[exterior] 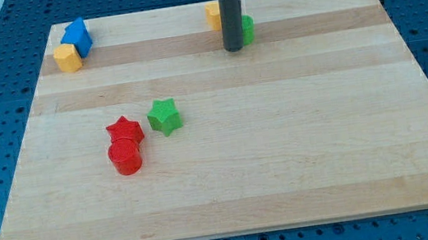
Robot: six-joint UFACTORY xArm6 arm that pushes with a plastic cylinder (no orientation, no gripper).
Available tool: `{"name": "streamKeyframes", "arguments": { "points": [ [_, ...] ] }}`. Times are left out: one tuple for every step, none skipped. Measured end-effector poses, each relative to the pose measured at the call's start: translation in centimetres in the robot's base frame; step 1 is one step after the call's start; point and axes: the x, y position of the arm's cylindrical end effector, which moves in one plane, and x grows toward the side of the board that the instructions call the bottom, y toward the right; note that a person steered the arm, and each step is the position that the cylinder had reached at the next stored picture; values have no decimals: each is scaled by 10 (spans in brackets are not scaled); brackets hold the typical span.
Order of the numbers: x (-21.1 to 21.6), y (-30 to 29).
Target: Separate the green circle from the green star
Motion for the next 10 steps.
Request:
{"name": "streamKeyframes", "arguments": {
  "points": [
    [-8,-19],
    [-11,-19],
    [-11,12],
    [-11,52],
    [-16,65],
    [-25,51],
    [-30,26],
    [-41,19],
    [-51,20],
    [-52,37]
  ]
}}
